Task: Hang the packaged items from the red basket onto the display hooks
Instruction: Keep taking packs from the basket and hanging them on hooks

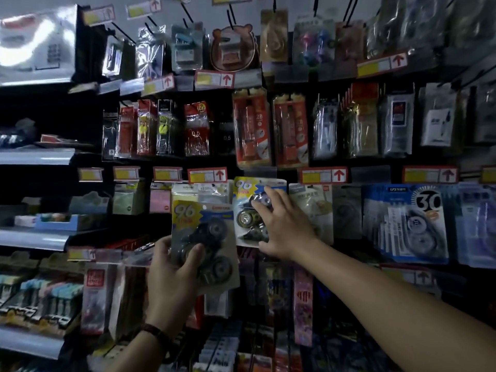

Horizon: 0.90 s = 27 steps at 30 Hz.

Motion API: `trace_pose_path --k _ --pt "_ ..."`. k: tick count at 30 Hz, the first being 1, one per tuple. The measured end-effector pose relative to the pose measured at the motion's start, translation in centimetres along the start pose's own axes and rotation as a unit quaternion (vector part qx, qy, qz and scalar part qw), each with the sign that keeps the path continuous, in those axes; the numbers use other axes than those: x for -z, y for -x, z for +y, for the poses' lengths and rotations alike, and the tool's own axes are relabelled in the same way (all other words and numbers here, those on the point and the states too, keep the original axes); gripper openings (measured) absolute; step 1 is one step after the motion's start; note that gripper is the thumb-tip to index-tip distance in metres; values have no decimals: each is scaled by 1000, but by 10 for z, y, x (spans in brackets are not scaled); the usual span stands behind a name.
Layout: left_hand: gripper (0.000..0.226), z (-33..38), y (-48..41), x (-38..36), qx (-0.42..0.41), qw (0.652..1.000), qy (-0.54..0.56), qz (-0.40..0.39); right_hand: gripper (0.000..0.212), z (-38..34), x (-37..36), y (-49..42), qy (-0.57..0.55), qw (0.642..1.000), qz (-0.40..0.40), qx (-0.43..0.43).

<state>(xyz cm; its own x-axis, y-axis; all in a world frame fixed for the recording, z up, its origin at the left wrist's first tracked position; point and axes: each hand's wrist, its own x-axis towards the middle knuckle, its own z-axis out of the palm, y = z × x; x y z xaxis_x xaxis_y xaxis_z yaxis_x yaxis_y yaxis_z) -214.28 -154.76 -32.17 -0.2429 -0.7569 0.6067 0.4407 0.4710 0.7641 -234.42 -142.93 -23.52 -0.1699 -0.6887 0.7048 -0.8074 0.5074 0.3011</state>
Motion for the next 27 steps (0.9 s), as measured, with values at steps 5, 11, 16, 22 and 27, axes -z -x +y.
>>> trace_pose_path --k 5,11,16,22,27 --pt "25 -4 -4 -5 4 1000 11 -9 106 -1 -3 -7 34 999 -10 -12" --pt "22 -12 -9 -3 12 1000 24 -11 103 -2 -10 -15 101 994 -46 -8" --pt "23 -18 -15 0 28 999 19 -3 90 3 -18 -17 94 993 -67 -20" --pt "20 -22 -19 -8 40 998 55 -17 66 1 -10 5 -25 999 2 40" --pt "17 -17 -15 -26 45 997 53 -20 97 -11 5 35 -164 973 41 157"
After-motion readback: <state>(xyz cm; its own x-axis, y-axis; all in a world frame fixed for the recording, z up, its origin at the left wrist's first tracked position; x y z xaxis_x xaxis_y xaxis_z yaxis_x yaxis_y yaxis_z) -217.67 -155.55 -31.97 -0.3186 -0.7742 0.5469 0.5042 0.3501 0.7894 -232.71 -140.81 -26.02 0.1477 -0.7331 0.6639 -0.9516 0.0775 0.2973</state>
